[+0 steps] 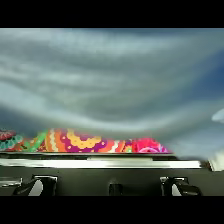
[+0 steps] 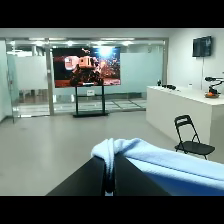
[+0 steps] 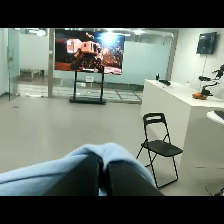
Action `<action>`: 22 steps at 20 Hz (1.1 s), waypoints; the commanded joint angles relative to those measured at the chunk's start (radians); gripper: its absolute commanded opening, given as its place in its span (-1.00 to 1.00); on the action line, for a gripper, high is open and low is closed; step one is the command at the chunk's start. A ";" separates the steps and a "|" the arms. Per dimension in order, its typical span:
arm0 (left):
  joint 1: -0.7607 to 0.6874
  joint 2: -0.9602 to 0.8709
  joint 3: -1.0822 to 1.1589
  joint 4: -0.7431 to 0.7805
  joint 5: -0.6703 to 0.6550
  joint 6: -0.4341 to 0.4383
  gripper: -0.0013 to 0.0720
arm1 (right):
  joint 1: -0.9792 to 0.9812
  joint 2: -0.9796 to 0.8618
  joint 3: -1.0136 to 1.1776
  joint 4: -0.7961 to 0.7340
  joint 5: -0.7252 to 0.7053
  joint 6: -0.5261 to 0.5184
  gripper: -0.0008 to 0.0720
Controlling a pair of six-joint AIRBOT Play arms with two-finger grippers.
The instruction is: Fold the clothes and pants, and hang the long-sleeved shirts on hangers.
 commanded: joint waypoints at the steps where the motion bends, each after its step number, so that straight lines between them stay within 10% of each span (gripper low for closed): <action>1: 0.001 -0.025 -0.019 0.002 -0.095 -0.035 -0.88 | 0.001 -0.042 0.002 -0.015 0.082 0.010 -0.88; 8: -0.125 -0.253 -0.640 0.032 -0.250 -0.063 -0.88 | 0.003 -0.549 -0.263 0.056 0.727 0.076 -0.88; 12: -0.179 -0.512 -0.875 0.087 -0.116 -0.064 -0.88 | 0.003 -0.833 -0.472 0.244 0.491 0.174 -0.88; 22: -0.204 -0.906 -0.565 -0.018 0.095 -0.062 -0.88 | 0.003 -0.996 -0.447 0.488 -0.249 0.181 -0.88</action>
